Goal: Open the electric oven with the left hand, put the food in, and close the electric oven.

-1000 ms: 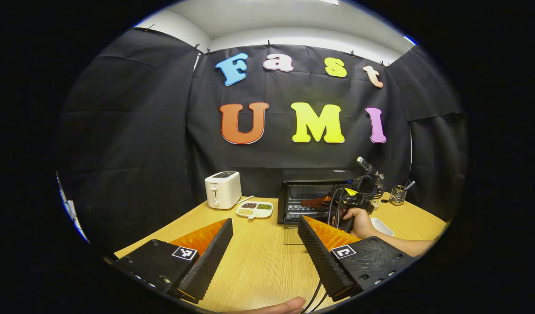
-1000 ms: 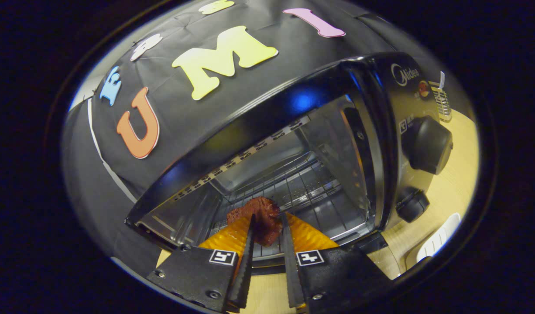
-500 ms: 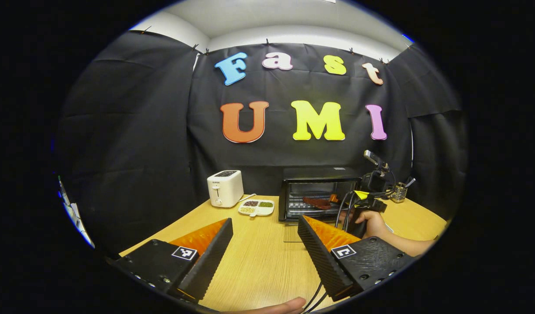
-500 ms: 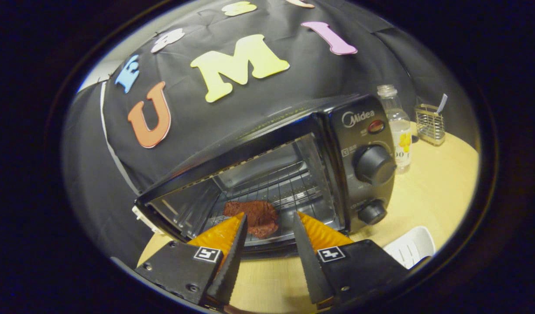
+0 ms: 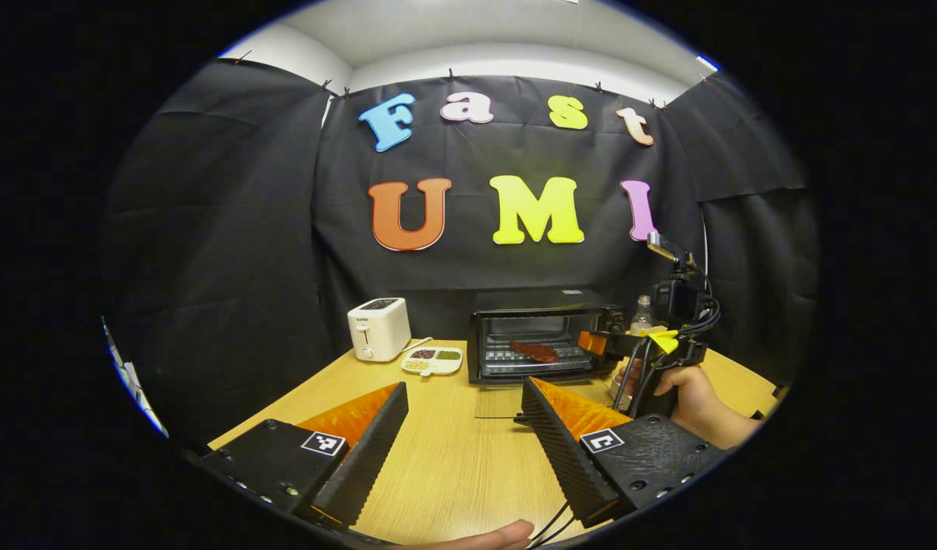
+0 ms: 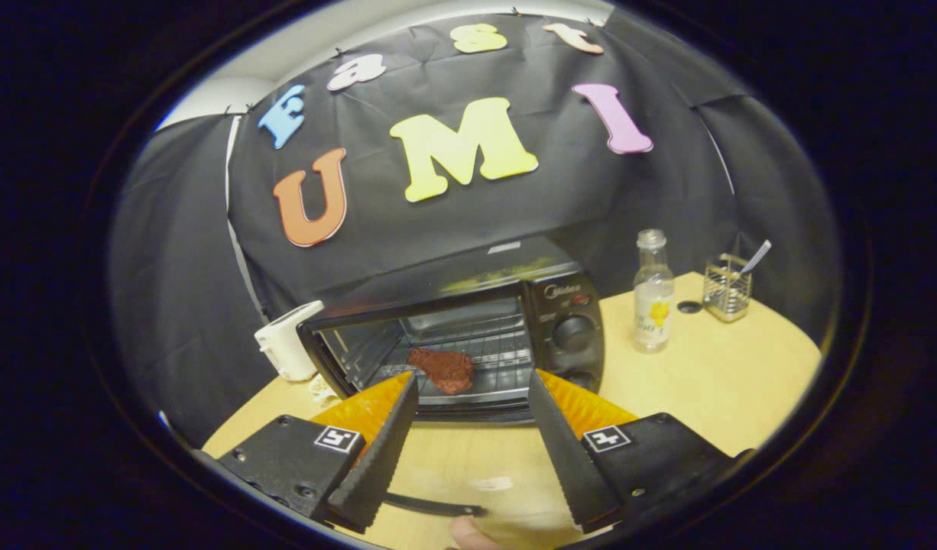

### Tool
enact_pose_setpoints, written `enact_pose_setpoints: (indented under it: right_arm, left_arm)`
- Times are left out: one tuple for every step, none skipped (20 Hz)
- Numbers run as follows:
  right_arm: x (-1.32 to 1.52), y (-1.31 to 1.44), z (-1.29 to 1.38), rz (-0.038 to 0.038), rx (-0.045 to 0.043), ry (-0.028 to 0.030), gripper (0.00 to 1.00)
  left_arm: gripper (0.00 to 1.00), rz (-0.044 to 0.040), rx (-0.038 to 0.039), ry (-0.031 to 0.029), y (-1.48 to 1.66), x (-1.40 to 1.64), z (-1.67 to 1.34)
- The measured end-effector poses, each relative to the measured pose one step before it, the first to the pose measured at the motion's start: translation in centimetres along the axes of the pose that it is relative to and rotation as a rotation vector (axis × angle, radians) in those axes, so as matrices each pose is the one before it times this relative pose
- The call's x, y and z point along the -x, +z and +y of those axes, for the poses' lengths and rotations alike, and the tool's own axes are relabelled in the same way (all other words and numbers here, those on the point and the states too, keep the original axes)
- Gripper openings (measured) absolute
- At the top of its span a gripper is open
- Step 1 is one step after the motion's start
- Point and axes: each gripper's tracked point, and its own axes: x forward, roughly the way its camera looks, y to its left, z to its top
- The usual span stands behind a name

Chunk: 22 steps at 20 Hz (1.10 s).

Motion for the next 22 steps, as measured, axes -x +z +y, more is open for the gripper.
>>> enact_pose_setpoints:
  right_arm:
    - [1.380,0.811,-0.366,-0.02269,0.01573,-0.00527,0.92]
    - [1.376,1.111,-0.428,-0.03011,0.01226,-0.00745,0.92]
    - [1.264,1.029,-0.621,-0.02861,0.01152,-0.00973,0.93]
    - [1.273,1.016,-0.525,-0.02444,0.01216,-0.01020,0.93]
    - [1.281,1.009,-0.396,-0.02505,0.01788,-0.00050,0.94]
    - [1.272,0.970,-0.202,-0.01493,0.02978,0.00941,0.94]
    - [1.256,0.759,-0.199,-0.01843,0.03368,0.01266,0.99]
    - [1.183,1.132,-0.852,-0.03247,0.01463,-0.00823,1.00]
    - [1.032,1.017,-0.803,-0.03045,0.00883,-0.00863,0.99]
    - [1.132,0.855,-0.277,-0.02135,0.00530,0.00983,0.99]
    - [1.199,0.509,-0.057,-0.00816,-0.00273,0.01459,0.99]
    - [1.050,0.709,-0.335,-0.01191,-0.01098,0.00841,0.99]
    - [1.110,0.830,-0.192,-0.00944,-0.01142,0.01429,0.96]
    - [1.100,1.033,-0.375,-0.02196,0.00004,0.00125,1.00]
    - [0.874,1.240,-1.003,-0.02617,0.00476,-0.01491,0.96]
    - [0.872,1.114,-0.784,-0.02578,0.01794,-0.01752,1.00]
    - [0.938,0.919,-0.947,-0.02205,0.02080,-0.02105,1.00]
    - [0.830,0.852,-0.865,-0.01319,0.01510,-0.02274,1.00]
    - [0.693,0.426,-0.706,0.00407,0.00577,-0.01861,1.00]
    - [0.709,0.116,-0.476,0.01482,0.00694,-0.00596,1.00]
    - [0.650,0.518,-0.528,0.00169,-0.00047,-0.00542,0.96]
    - [0.497,0.668,-0.636,-0.00469,-0.00948,-0.00886,1.00]
  left_arm:
    - [0.95,0.00251,-0.00390,-0.00647,-0.065,-0.011,-0.352]
    - [0.96,0.00453,-0.00653,-0.00732,-0.051,-0.231,-0.472]
    - [0.96,0.00660,-0.00614,-0.00704,-0.280,-0.187,-0.406]
    - [0.96,0.00517,-0.00311,-0.00681,-0.154,-0.406,-0.466]
    - [0.96,0.01067,0.00000,-0.00821,-0.454,-0.509,-0.581]
    - [0.96,0.01666,0.00310,-0.00845,-0.504,-0.443,-0.586]
    - [0.96,0.01780,0.00220,-0.01001,-0.526,-0.444,-0.542]
    - [0.96,0.02007,-0.00107,-0.00517,-0.649,-0.577,-0.574]
    - [0.96,0.02361,-0.00569,-0.00681,-0.769,-0.483,-0.546]
    - [0.96,0.01436,-0.00716,-0.01011,-0.431,-0.647,-0.692]
    - [0.96,0.01384,-0.00460,-0.01255,-0.592,-0.789,-0.753]
    - [0.96,0.02184,-0.00136,-0.01401,-0.824,-0.793,-0.872]
    - [0.96,0.02116,-0.00193,-0.01793,-0.828,-0.880,-0.837]
    - [0.96,0.01831,-0.00269,-0.02134,-0.625,-0.944,-0.905]
    - [0.96,0.01950,-0.00064,-0.01896,-0.722,-1.074,-0.887]
    - [0.96,0.02122,-0.00131,-0.01307,-0.645,-1.084,-0.773]
    - [0.96,0.02007,-0.00285,-0.01281,-0.635,-1.088,-0.582]
    - [0.96,0.01737,-0.00323,-0.01002,-0.466,-1.180,-0.555]
    - [0.96,0.01815,-0.00433,-0.00533,-0.509,-1.133,-0.523]
    - [0.96,0.02099,-0.00566,0.00144,-0.526,-1.025,-0.398]
    - [0.96,0.02555,-0.00558,0.00362,-0.685,-0.949,-0.341]
    - [0.96,0.02045,0.00017,-0.00061,-0.519,-0.770,-0.193]
